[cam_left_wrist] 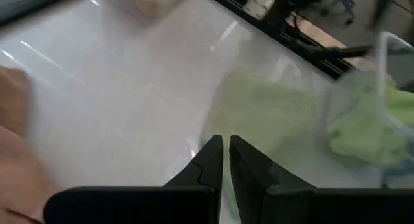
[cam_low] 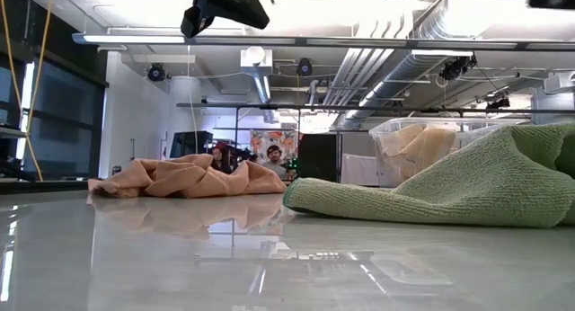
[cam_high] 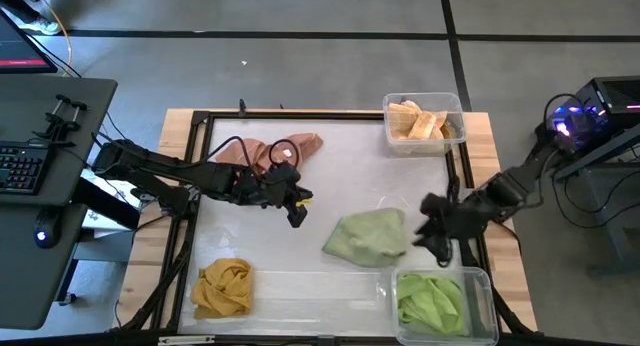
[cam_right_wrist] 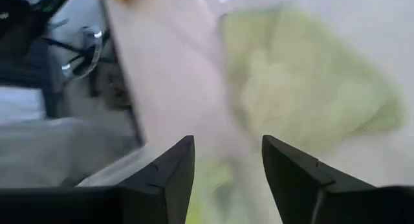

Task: Sort towels by color in basket
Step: Put the green towel into the bottom transparent bin

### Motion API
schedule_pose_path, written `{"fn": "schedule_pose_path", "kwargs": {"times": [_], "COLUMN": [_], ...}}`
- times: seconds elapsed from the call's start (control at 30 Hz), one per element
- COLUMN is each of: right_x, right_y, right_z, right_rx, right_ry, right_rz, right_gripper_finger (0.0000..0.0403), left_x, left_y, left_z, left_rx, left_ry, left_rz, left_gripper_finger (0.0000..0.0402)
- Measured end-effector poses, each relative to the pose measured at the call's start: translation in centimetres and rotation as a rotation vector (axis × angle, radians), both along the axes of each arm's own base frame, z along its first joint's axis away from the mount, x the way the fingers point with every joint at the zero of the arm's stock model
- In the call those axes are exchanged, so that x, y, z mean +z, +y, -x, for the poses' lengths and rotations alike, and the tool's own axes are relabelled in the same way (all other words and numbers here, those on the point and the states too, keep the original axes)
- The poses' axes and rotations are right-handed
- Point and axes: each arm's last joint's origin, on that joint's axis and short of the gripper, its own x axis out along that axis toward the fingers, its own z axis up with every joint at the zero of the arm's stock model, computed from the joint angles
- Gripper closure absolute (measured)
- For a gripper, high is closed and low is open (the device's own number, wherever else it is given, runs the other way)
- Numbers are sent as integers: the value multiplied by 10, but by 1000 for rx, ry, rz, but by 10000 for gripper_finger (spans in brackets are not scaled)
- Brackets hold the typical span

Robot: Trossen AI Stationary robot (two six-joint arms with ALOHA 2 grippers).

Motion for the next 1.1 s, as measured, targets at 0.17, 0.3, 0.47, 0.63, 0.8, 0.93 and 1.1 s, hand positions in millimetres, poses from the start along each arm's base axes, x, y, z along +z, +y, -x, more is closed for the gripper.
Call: {"fn": "schedule_pose_path", "kwargs": {"times": [0.17, 0.3, 0.47, 0.63, 0.8, 0.93, 1.1], "right_x": [-17, -42, -82, -115, -147, -166, -185], "right_y": [-20, -41, -59, -55, -51, -49, -49], "right_z": [-34, -70, -96, -112, -125, -136, -144], "right_rx": [-13, -70, -235, -244, -203, -167, -227], "right_ry": [127, 259, 529, 692, 808, 805, 825], "right_rz": [-3, -39, -140, -171, -224, -230, -213], "right_gripper_finger": [196, 153, 131, 135, 146, 178, 265], "left_x": [-6, -15, -21, -24, -30, -34, -31], "left_y": [-3, 2, 9, 10, 7, 5, 5], "left_z": [5, 15, 21, 25, 38, 51, 61], "left_rx": [-97, -96, -83, -141, -160, -167, -200], "left_ry": [100, 240, 340, 403, 549, 678, 736], "left_rz": [-9, -31, -30, 46, 86, 69, -36], "left_gripper_finger": [385, 385, 385, 385, 385, 385, 385]}}
